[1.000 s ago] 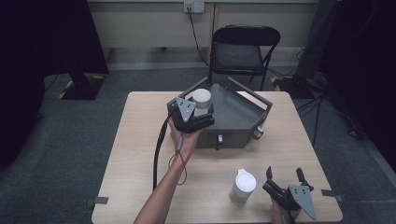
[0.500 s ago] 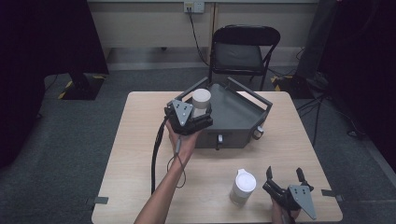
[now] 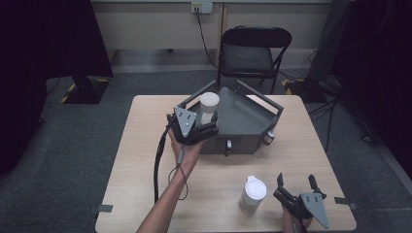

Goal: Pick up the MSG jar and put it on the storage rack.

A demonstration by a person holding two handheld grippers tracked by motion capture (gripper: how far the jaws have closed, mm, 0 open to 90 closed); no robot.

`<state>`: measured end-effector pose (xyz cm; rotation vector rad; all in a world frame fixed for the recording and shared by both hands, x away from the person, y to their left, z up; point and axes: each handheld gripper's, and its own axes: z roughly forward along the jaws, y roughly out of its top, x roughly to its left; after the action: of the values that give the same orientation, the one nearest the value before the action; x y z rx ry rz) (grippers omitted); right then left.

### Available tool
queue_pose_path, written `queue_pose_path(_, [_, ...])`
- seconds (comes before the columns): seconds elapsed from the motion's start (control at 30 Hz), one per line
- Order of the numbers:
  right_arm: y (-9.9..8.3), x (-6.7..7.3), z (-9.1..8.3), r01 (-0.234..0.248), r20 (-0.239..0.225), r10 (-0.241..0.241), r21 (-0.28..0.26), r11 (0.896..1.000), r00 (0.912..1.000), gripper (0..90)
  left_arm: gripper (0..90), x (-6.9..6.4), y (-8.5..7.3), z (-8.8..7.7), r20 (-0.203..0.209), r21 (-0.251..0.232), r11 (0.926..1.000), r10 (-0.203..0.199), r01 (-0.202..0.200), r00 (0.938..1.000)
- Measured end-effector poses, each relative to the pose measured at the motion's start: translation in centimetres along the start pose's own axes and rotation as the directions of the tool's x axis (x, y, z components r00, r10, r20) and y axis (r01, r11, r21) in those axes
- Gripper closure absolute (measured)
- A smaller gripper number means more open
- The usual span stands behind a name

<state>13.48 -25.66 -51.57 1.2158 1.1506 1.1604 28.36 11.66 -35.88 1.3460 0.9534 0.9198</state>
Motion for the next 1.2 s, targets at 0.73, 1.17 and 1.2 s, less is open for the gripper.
queue_pose_path(0.73, [0.0, 0.1, 0.0, -0.001, 0.003, 0.001, 0.0, 1.0, 1.0, 0.9, 0.0, -1.5, -2.6, -4.3, -0.026, -0.03, 0.9996, -0.002, 0.002, 0.9997])
queue_pose_path(1.17, [0.0, 0.1, 0.0, -0.001, 0.003, 0.001, 0.0, 1.0, 1.0, 0.9, 0.0, -2.0, -4.6, -7.0, -0.05, -0.067, 0.9974, -0.03, 0.027, 0.9983])
queue_pose_path(1.2, [0.0, 0.1, 0.0, -0.001, 0.003, 0.001, 0.0, 1.0, 1.0, 0.8, 0.0, -2.0, -4.7, -7.1, -0.055, -0.065, 0.9975, -0.031, 0.028, 0.998])
